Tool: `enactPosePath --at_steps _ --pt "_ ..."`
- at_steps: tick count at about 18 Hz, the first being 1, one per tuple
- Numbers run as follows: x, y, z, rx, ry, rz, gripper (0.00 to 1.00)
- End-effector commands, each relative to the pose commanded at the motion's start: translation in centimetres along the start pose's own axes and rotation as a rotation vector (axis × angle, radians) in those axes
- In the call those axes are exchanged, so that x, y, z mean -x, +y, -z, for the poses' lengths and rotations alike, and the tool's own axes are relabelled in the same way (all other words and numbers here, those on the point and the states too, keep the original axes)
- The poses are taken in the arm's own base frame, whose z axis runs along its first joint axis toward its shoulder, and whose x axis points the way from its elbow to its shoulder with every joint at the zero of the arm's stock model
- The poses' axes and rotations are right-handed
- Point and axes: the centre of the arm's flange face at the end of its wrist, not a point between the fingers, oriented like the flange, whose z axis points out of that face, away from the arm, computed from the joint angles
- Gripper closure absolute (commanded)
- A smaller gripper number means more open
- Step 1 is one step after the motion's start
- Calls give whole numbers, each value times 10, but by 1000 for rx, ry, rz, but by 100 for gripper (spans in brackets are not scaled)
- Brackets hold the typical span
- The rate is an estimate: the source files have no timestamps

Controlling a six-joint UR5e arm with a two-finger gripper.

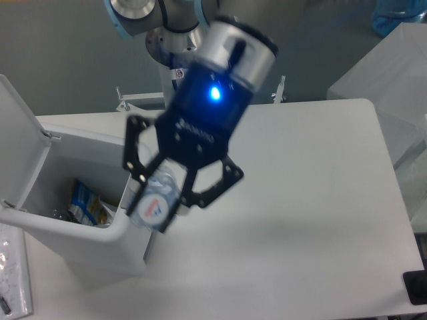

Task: Place the trash in the trash can
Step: 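Lift the bottle and carry it over the trash can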

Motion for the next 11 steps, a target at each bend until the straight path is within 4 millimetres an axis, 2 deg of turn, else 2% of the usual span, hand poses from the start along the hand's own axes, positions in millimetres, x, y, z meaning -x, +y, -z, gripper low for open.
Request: enactPosePath --at_steps 2,6,11 --pt "-16 8 -17 24 28 -2 100" --pt "-47 22 -39 48 71 -25 100" --pt "-53 43 -54 57 81 -46 99"
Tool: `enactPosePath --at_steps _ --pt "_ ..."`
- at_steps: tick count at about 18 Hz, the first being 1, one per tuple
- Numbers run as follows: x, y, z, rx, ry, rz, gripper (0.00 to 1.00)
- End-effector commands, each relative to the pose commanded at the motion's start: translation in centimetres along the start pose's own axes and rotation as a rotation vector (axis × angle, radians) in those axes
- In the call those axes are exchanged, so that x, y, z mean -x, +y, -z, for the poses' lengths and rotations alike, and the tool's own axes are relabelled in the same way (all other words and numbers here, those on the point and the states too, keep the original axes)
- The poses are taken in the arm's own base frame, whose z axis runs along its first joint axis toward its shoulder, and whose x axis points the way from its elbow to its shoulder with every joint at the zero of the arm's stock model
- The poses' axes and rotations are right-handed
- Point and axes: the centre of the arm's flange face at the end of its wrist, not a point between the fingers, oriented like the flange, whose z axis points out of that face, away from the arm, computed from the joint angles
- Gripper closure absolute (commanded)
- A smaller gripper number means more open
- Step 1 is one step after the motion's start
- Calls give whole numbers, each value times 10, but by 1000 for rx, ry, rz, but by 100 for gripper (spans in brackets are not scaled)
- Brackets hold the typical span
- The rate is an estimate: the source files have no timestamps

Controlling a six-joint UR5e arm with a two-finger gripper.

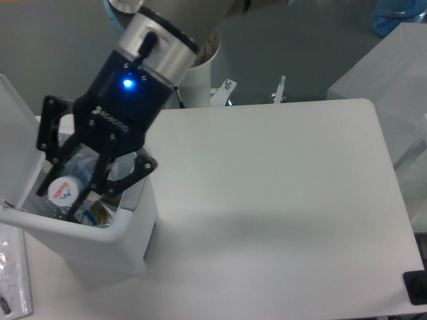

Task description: Place the trash in the trash can

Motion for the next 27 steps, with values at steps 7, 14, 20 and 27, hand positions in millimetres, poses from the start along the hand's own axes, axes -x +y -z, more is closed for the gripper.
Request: enactPosePath --at_steps 7,14,20,27 --pt "6 49 -39 64 32 -85 96" --pt "8 70 -48 89 47 -140 71" --pt "7 113 -52 135 74 -206 1" --pt "103 129 13 103 -64 -100 0"
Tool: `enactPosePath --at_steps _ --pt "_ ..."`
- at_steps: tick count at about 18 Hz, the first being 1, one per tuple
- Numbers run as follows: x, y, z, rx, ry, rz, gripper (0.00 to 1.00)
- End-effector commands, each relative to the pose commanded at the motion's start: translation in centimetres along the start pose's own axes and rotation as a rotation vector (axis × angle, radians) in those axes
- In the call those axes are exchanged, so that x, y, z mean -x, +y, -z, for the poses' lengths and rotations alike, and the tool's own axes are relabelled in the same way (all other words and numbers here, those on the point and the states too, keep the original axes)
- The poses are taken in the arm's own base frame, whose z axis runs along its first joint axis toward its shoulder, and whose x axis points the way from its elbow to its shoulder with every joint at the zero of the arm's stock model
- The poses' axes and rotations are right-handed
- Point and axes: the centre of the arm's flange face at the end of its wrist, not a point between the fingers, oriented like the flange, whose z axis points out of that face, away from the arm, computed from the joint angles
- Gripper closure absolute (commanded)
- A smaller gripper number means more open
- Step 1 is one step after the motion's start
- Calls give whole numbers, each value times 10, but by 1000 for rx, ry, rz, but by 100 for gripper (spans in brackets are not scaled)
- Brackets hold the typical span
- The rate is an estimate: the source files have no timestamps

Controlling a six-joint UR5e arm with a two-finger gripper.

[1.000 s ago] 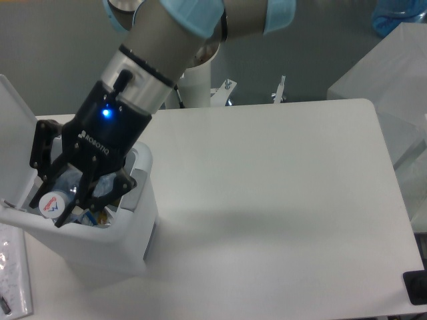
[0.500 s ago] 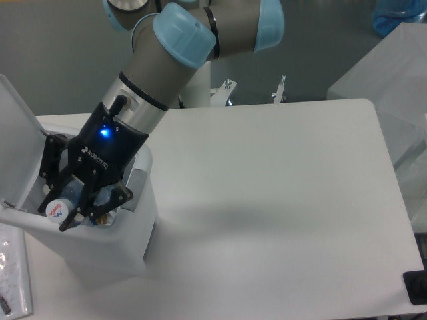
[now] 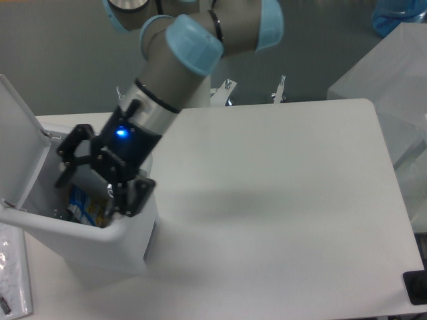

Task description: Place the trash in the trash can

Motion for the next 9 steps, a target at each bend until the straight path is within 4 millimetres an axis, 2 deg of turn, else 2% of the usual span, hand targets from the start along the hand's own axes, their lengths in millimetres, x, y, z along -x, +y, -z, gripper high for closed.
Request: enactPosePath --at_steps 2,5,7,9 --pt "39 17 33 -14 -66 47 0" --pt "78 29 74 -36 -142 85 0" --pt "108 51 81 -30 -162 125 0" --pt "128 70 78 -19 -164 129 0"
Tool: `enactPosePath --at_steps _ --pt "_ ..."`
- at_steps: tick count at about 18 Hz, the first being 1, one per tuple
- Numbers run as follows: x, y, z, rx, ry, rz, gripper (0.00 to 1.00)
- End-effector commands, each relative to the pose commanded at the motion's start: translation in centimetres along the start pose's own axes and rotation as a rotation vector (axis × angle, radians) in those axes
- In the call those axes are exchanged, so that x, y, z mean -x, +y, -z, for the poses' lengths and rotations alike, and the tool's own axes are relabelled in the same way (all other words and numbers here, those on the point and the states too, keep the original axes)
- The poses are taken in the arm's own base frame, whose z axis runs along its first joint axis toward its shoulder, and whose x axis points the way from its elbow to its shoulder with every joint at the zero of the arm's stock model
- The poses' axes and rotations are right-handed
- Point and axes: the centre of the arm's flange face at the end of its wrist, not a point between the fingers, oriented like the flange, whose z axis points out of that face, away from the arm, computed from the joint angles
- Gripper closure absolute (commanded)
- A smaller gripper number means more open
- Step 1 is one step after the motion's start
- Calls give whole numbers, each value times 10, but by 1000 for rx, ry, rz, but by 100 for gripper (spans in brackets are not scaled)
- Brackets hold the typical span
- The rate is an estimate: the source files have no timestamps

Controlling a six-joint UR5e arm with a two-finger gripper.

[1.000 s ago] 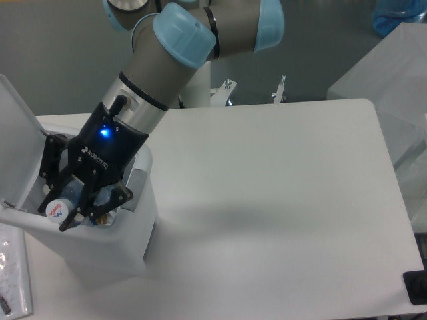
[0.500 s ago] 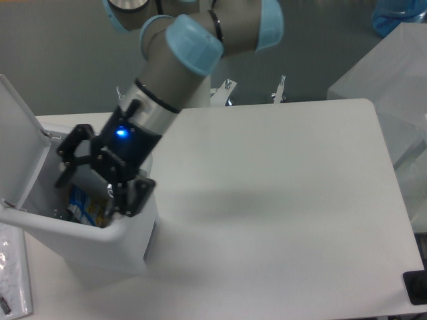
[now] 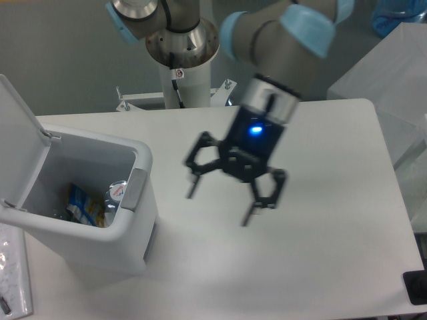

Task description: Place the trash in the trash can

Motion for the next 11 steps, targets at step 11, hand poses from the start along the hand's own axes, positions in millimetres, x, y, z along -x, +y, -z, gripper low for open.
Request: enactPosePath --at_steps 11 --pt "53 61 -4 442 -294 -209 0"
